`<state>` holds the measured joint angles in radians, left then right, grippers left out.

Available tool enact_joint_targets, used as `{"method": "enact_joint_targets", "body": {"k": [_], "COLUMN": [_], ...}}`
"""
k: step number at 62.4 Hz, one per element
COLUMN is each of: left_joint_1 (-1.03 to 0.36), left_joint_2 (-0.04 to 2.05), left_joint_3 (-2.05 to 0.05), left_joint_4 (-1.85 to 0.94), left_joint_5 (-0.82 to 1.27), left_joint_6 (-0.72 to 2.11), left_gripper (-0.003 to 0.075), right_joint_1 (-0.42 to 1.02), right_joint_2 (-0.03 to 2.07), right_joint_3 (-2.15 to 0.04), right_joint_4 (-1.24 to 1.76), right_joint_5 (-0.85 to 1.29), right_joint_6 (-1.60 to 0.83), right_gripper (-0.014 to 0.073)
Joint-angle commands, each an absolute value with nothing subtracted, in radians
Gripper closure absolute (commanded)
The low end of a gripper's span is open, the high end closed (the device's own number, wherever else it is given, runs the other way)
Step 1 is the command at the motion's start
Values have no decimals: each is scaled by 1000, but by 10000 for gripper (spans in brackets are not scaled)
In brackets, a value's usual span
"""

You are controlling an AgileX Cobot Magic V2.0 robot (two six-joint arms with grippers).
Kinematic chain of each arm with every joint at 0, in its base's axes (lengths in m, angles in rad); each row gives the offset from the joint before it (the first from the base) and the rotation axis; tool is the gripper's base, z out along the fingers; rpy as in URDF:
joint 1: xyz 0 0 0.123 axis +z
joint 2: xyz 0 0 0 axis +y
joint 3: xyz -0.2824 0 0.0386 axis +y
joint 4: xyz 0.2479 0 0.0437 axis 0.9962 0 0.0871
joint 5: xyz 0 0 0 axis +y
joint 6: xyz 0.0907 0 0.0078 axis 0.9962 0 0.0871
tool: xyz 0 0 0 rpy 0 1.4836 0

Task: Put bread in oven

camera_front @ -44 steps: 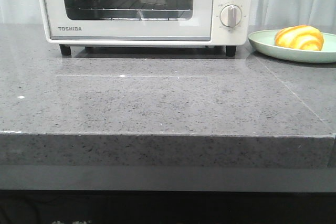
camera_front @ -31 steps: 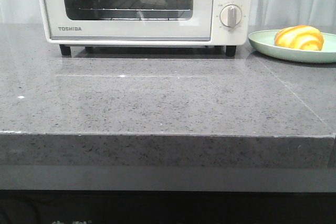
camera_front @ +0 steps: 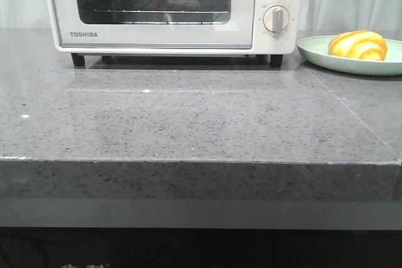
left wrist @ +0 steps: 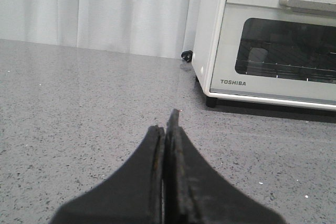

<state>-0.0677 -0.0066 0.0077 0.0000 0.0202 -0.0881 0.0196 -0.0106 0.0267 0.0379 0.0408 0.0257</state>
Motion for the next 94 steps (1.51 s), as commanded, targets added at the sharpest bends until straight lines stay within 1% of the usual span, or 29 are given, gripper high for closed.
{"method": "enact_joint_targets", "body": {"k": [1,15,22,31,39,51,62,69,77,94], "left_joint_1": [-65,-65,-65,-65,-65,-65,-65,-65,-65,-65], "left_joint_2": [-28,-28,-26,-7,66,229,379,455,505,546], "left_joint_3": [32,23,-44,-189,-343,-546,-673,-697,-697,-697], "left_joint_4": [-8,-8,-8,-6,0,0,0,0,0,-8], "left_joint_5": [-82,-128,-113,0,108,268,388,416,433,430], "left_joint_6": [-97,-97,-97,-97,-97,-92,-92,-92,-92,-92], "left_gripper": [738,738,738,738,738,738,738,738,738,738], "right_joint_1": [12,12,12,12,12,12,12,12,12,12], "right_joint_2": [-31,-31,-31,-28,11,144,302,405,500,596], "right_joint_3": [29,21,-26,-138,-265,-432,-562,-619,-625,-625], "right_joint_4": [37,41,55,54,53,10,-9,-9,-9,-8], "right_joint_5": [-44,-39,-11,70,157,246,358,435,442,472], "right_joint_6": [19,20,20,20,20,19,19,19,19,19], "right_gripper": [711,711,711,711,711,711,711,711,711,711]}}
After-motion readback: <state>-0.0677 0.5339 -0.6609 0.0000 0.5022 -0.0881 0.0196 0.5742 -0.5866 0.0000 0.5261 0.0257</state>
